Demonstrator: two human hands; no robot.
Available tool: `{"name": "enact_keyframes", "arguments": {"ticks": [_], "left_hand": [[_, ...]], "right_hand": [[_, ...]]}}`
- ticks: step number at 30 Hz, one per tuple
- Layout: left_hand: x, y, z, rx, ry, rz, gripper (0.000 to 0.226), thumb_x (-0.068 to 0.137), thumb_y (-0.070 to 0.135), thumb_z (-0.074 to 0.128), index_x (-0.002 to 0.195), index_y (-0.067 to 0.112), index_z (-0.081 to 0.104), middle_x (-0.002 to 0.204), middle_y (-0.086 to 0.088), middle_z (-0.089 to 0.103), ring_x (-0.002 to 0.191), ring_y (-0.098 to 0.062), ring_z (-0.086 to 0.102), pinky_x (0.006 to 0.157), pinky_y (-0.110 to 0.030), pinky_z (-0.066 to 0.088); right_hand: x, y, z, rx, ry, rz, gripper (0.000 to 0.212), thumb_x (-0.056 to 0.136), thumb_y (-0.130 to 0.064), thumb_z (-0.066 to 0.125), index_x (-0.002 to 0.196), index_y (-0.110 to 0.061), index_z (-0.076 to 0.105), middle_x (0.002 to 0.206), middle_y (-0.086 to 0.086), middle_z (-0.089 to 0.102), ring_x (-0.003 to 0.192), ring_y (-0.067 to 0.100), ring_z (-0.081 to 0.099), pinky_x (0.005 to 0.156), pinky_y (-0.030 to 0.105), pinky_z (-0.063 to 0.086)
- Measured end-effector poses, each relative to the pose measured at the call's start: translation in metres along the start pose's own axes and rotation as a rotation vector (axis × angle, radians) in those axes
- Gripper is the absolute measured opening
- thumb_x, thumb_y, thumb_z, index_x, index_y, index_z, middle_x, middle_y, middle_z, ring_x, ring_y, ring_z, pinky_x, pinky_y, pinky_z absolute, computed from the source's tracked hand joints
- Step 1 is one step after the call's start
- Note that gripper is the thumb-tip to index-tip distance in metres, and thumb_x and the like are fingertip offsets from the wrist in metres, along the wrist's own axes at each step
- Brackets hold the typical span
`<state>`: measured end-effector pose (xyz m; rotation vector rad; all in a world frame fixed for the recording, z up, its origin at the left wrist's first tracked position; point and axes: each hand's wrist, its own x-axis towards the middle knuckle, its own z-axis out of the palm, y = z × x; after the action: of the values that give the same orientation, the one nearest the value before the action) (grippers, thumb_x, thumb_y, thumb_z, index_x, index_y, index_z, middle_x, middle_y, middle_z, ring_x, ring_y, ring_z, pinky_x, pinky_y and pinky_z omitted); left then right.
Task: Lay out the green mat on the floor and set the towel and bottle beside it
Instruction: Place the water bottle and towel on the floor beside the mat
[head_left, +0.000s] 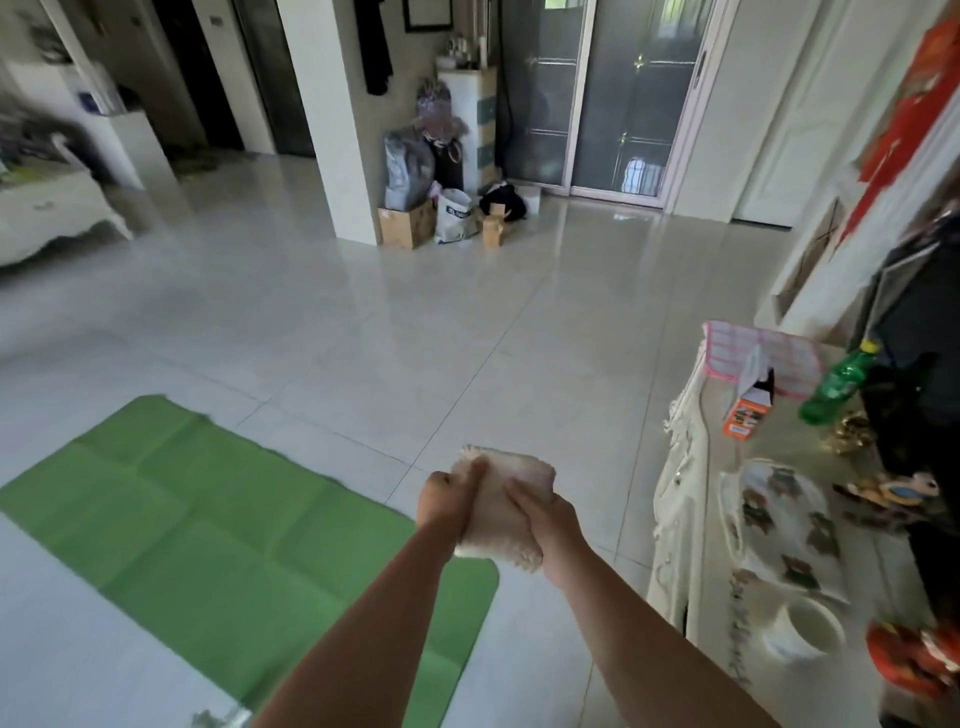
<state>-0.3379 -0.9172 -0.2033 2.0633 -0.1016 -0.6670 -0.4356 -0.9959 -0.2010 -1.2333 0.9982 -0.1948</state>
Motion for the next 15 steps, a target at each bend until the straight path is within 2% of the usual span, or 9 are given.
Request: {"name": "enact_keyframes", "arguments": {"ticks": [3, 6, 9, 12, 15], "left_hand": [[-0.006, -0.006, 0.016, 0.016, -0.013, 0.005, 0.059, 0.087, 0.056, 0.05, 0.103, -0.001, 0.057, 0.099, -0.017, 0.065, 0.094, -0.031, 0.062, 0.087, -0.041, 0.053], [-0.014, -0.004, 0.03, 0.032, 0.019, 0.031, 0.053, 0.089, 0.053, 0.05, 0.094, 0.001, 0.058, 0.084, -0.012, 0.063, 0.082, -0.027, 0.06, 0.081, -0.039, 0.054], [-0.02, -0.004, 0.023, 0.073, 0.088, 0.077, 0.051, 0.091, 0.05, 0.048, 0.096, 0.0, 0.059, 0.083, -0.012, 0.061, 0.08, -0.028, 0.057, 0.075, -0.034, 0.049], [-0.026, -0.013, -0.008, 0.108, 0.188, 0.123, 0.049, 0.094, 0.046, 0.044, 0.095, -0.001, 0.058, 0.083, -0.012, 0.061, 0.073, -0.025, 0.052, 0.068, -0.029, 0.041], [-0.032, -0.037, -0.059, 0.131, 0.297, 0.136, 0.042, 0.097, 0.041, 0.039, 0.094, 0.002, 0.054, 0.088, -0.015, 0.065, 0.073, -0.027, 0.054, 0.067, -0.03, 0.043]], "right_hand": [[-0.007, 0.006, -0.012, 0.004, 0.066, -0.015, 0.043, 0.081, -0.035, 0.069, 0.102, 0.0, 0.058, 0.094, 0.019, 0.067, 0.082, 0.032, 0.067, 0.066, 0.036, 0.057], [-0.008, 0.008, -0.028, -0.066, 0.136, -0.073, 0.045, 0.081, -0.037, 0.068, 0.102, 0.002, 0.06, 0.096, 0.022, 0.067, 0.09, 0.035, 0.066, 0.078, 0.044, 0.056], [-0.009, 0.006, -0.028, -0.126, 0.14, -0.146, 0.045, 0.08, -0.038, 0.069, 0.097, 0.003, 0.062, 0.092, 0.021, 0.067, 0.087, 0.035, 0.066, 0.073, 0.041, 0.054], [-0.018, 0.004, -0.001, -0.205, 0.103, -0.181, 0.04, 0.079, -0.042, 0.069, 0.09, -0.003, 0.062, 0.085, 0.013, 0.066, 0.08, 0.028, 0.065, 0.065, 0.035, 0.052], [-0.033, 0.005, 0.047, -0.337, 0.035, -0.251, 0.038, 0.081, -0.046, 0.064, 0.088, -0.008, 0.06, 0.081, 0.007, 0.064, 0.073, 0.02, 0.062, 0.057, 0.025, 0.047]]}}
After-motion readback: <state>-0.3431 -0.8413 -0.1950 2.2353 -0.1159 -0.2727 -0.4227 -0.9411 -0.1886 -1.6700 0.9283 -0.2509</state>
